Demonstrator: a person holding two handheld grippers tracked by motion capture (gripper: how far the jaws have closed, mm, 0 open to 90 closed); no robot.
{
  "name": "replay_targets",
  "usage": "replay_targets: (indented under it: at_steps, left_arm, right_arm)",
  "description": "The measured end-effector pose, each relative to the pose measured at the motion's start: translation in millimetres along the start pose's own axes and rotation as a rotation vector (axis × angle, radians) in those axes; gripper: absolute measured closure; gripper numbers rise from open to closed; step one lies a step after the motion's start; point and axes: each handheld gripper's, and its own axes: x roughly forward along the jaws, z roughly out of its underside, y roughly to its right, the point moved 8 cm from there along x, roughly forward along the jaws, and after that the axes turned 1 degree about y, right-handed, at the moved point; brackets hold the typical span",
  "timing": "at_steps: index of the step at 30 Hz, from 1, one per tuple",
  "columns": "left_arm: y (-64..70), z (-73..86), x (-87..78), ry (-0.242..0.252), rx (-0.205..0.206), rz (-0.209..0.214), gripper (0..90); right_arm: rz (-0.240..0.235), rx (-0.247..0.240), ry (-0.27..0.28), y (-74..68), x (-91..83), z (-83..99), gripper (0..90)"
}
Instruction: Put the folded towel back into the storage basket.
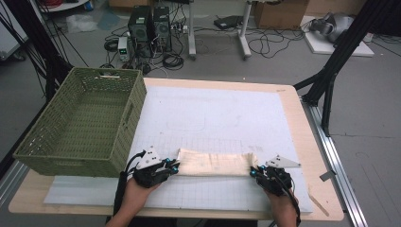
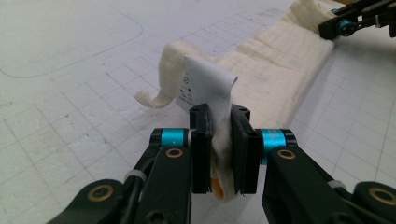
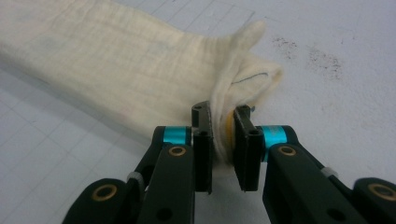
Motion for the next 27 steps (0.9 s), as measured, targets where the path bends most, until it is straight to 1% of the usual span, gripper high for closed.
replay_targets:
  at_steps: [2,3,4,6,7,9,12,14,15,17,20,21,23,26,27]
  left_arm:
    - [-0.4,-0.7,-0.9,0.004,0.001,0.0,79.4]
    - [-0.1,-1.4,-1.5,0.01,0.002,0.001,79.5]
    - [-0.1,-2.2,-1.9,0.016,0.004,0.001,79.5]
    - [0.1,-3.9,-3.7,0.025,0.012,0.004,79.5]
    - [0.4,-5.1,-4.5,0.035,0.01,0.007,79.6]
    - [0.6,-6.9,-6.3,0.05,0.009,0.01,79.6]
    - [0.1,-9.8,-9.3,0.069,0.016,0.013,79.7]
    - [-0.6,-12.3,-11.7,0.083,0.018,0.014,79.8]
    - [-1.1,-14.0,-13.4,0.092,0.018,0.016,79.8]
    - [-1.3,-17.6,-16.8,0.112,0.011,0.022,79.8]
    - [-1.7,-22.7,-21.6,0.14,0.02,0.028,79.8]
    - [-1.8,-24.2,-23.4,0.148,0.025,0.03,79.8]
    - [-1.6,-25.7,-25.3,0.16,0.028,0.035,79.8]
    - [-1.3,-27.4,-27.4,0.178,0.035,0.04,79.8]
    - [-1.1,-28.1,-28.2,0.183,0.039,0.041,79.8]
  right_arm:
    - [-0.001,-0.006,0.004,0.1,-0.2,-0.2,80.8]
    - [-0.003,-0.028,0.015,0.0,-0.8,-0.3,81.2]
    - [-0.003,-0.028,0.015,0.0,-0.8,-0.3,81.2]
    - [-0.011,-0.049,0.028,-0.5,-1.9,-0.6,81.8]
    - [-0.022,-0.055,0.039,-0.5,-3.9,-1.6,82.0]
    - [-0.022,-0.061,0.045,0.2,-4.5,-2.2,82.1]
    - [-0.033,-0.076,0.073,0.1,-8.1,-5.5,82.2]
    - [-0.038,-0.094,0.11,-0.4,-13.3,-11.3,82.2]
    - [-0.038,-0.094,0.11,-0.4,-13.3,-11.3,82.2]
    - [-0.044,-0.098,0.142,-0.6,-17.5,-15.6,82.2]
    - [-0.056,-0.11,0.177,-1.3,-22.3,-21.3,82.2]
    - [-0.059,-0.123,0.193,-1.4,-24.6,-24.1,82.2]
    - [-0.061,-0.125,0.199,-1.4,-25.4,-25.2,82.2]
    - [-0.069,-0.126,0.227,-1.6,-29.6,-29.4,82.2]
    - [-0.075,-0.127,0.247,-1.2,-32.2,-32.1,82.2]
